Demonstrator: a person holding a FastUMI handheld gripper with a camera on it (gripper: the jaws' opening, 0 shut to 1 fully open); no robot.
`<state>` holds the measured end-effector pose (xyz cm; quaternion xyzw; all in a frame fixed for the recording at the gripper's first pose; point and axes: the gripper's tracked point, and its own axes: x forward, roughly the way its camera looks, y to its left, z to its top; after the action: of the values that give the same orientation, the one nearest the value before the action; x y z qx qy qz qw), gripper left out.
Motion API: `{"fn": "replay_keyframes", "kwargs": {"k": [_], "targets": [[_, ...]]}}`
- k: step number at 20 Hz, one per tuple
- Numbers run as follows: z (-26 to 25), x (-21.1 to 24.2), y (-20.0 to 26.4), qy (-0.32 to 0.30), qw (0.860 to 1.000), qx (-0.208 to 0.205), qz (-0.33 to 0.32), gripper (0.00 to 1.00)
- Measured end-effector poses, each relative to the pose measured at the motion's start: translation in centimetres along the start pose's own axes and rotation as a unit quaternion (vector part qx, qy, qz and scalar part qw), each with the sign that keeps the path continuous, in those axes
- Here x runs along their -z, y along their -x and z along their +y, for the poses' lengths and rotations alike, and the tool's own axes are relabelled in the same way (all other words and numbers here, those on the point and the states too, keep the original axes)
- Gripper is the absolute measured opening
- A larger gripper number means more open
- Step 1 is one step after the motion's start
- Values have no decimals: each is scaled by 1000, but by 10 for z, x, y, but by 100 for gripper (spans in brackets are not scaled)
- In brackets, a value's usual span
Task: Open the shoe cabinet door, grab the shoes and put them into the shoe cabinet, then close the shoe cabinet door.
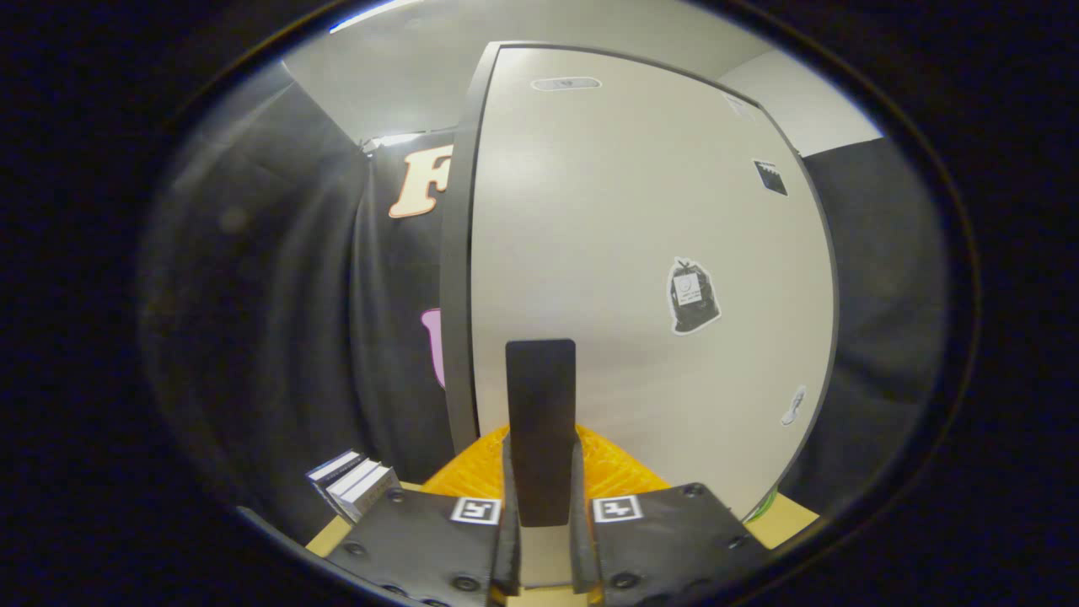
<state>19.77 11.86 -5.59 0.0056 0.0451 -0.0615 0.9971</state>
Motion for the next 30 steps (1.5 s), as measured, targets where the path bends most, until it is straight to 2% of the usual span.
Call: {"fn": "replay_keyframes", "kwargs": {"k": [2,5,9,16,24,30], "targets": [[1,1,-1,-1,1000,0,5,24],[0,0,3,-6,1000,-3,6,12],[-1,-1,14,-9,1000,-20,10,12],[-22,1,71,-20,997,-69,18,12],[-76,-4,135,-13,990,-138,28,12],[-126,-5,168,-14,988,-152,34,11]]}}
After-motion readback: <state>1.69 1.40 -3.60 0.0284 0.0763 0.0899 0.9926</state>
